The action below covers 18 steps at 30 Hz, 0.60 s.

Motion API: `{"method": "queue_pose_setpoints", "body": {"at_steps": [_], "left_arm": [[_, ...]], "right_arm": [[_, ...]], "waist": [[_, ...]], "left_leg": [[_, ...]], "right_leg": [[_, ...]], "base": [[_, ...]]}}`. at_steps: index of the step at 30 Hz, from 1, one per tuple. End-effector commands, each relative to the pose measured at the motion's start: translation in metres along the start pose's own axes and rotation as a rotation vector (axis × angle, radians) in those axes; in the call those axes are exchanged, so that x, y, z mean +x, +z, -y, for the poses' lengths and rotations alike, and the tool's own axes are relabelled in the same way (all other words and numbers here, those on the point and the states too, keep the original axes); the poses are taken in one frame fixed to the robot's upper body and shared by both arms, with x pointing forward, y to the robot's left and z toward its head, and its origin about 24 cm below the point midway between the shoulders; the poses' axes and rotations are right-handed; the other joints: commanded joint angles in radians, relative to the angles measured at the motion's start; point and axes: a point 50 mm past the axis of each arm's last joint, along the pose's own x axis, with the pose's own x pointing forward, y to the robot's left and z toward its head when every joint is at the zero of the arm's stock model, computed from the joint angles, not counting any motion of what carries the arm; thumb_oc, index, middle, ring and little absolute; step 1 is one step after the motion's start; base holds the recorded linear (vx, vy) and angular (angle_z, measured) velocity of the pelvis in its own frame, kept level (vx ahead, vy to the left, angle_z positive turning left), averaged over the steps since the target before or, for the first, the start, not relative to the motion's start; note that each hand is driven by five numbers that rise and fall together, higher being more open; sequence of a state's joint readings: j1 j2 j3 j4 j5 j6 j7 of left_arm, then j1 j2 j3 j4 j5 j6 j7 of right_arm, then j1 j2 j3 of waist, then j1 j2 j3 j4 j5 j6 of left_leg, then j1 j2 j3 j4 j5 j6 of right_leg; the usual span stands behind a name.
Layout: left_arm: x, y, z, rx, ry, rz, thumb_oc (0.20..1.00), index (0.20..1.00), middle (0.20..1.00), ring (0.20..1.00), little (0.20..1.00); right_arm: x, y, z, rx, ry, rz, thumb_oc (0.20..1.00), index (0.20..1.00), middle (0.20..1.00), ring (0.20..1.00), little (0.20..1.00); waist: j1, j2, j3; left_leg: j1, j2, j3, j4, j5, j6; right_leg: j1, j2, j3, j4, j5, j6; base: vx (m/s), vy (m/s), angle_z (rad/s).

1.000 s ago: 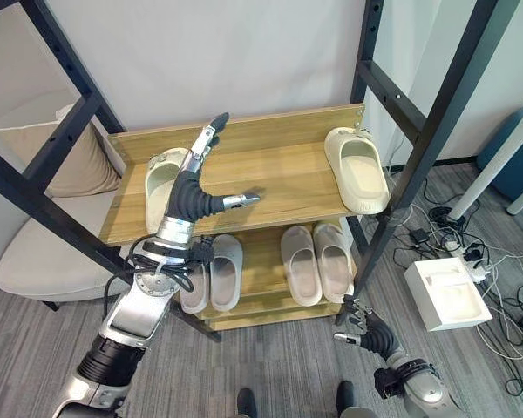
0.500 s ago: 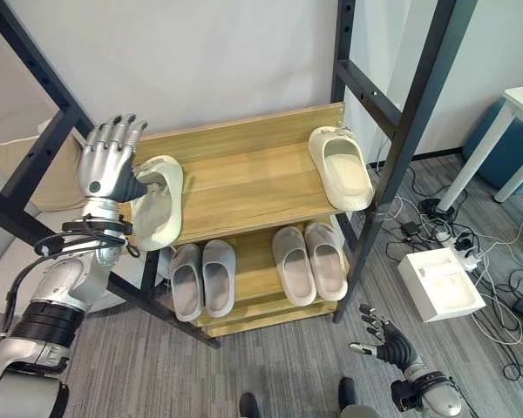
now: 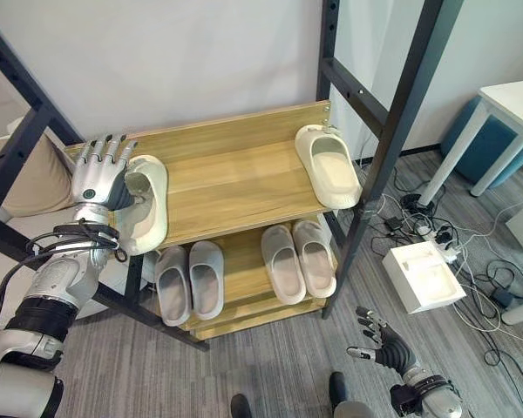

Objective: Arrange the slippers neatly on the shoe rack.

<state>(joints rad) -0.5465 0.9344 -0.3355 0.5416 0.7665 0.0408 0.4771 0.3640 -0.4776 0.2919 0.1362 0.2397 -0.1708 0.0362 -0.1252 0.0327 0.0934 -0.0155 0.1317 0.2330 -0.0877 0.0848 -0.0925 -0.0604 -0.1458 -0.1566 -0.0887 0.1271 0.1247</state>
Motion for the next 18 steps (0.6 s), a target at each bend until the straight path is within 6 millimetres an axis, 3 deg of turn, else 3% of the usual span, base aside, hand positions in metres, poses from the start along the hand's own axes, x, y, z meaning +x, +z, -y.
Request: {"method": "queue_pose_setpoints", "body": {"at_steps": [1, 2, 10, 12, 13, 17, 18], "left_arm": [[0.032, -0.032, -0.04, 0.095, 0.109, -0.128, 0.787, 0.787, 0.787, 0.787, 0.787], [0.035, -0.035, -0.039, 0.084, 0.103, -0.151, 0.2, 0.2, 0.2, 0.2, 0.2], [0.038, -0.031, -0.042, 0.057, 0.135, -0.145, 0.2, 0.2, 0.2, 0.2, 0.2], [0.039, -0.02, -0.044, 0.033, 0.155, -0.107, 0.2, 0.2, 0.2, 0.2, 0.2], [0.041, -0.002, -0.05, -0.001, 0.198, -0.042, 0.2, 0.2, 0.2, 0.2, 0.2], [0.04, 0.019, -0.057, -0.046, 0.239, 0.035, 0.2, 0.2, 0.2, 0.2, 0.2], [0.041, 0.041, -0.063, -0.082, 0.278, 0.114, 0.2, 0.2, 0.2, 0.2, 0.2]], "right_arm": [[0.003, 0.037, 0.009, 0.016, -0.02, 0.198, 1.0, 1.0, 1.0, 1.0, 1.0], [0.002, 0.036, 0.01, 0.017, -0.027, 0.195, 1.0, 1.0, 1.0, 1.0, 1.0], [0.001, 0.035, 0.005, 0.029, -0.023, 0.198, 1.0, 1.0, 1.0, 1.0, 1.0], [0.002, 0.034, 0.005, 0.027, -0.026, 0.192, 1.0, 1.0, 1.0, 1.0, 1.0], [0.003, 0.034, 0.005, 0.028, -0.032, 0.191, 1.0, 1.0, 1.0, 1.0, 1.0], [0.004, 0.033, 0.005, 0.03, -0.036, 0.186, 1.0, 1.0, 1.0, 1.0, 1.0], [0.005, 0.033, 0.005, 0.027, -0.037, 0.185, 1.0, 1.0, 1.0, 1.0, 1.0]], "waist": [[-0.032, -0.02, 0.017], [-0.034, -0.023, 0.02], [-0.039, -0.029, 0.018], [-0.038, -0.028, 0.017], [-0.035, -0.028, 0.016], [-0.035, -0.024, 0.016], [-0.036, -0.022, 0.016]], "left_leg": [[0.05, 0.028, -0.01, 0.0, -0.095, -0.033], [0.049, 0.026, -0.004, 0.0, -0.095, -0.031], [0.06, 0.027, 0.012, 0.0, -0.099, -0.029], [0.064, 0.027, 0.009, 0.0, -0.101, -0.028], [0.064, 0.026, 0.005, 0.0, -0.102, -0.028], [0.065, 0.025, 0.0, 0.0, -0.101, -0.028], [0.064, 0.026, -0.002, 0.0, -0.101, -0.027]], "right_leg": [[0.055, -0.066, 0.008, 0.001, -0.083, 0.101], [0.049, -0.065, 0.014, 0.001, -0.08, 0.102], [0.045, -0.065, 0.028, 0.001, -0.077, 0.103], [0.05, -0.065, 0.026, 0.001, -0.08, 0.102], [0.054, -0.065, 0.024, 0.001, -0.083, 0.101], [0.061, -0.065, 0.019, 0.001, -0.086, 0.098], [0.062, -0.065, 0.017, 0.001, -0.088, 0.097]], "base": [[0.0, 0.033, -0.34], [0.0, 0.023, -0.35], [0.01, 0.005, -0.1], [0.0, 0.0, 0.0], [0.0, 0.0, 0.0], [0.0, -0.008, 0.0], [-0.02, -0.04, -0.01]]}}
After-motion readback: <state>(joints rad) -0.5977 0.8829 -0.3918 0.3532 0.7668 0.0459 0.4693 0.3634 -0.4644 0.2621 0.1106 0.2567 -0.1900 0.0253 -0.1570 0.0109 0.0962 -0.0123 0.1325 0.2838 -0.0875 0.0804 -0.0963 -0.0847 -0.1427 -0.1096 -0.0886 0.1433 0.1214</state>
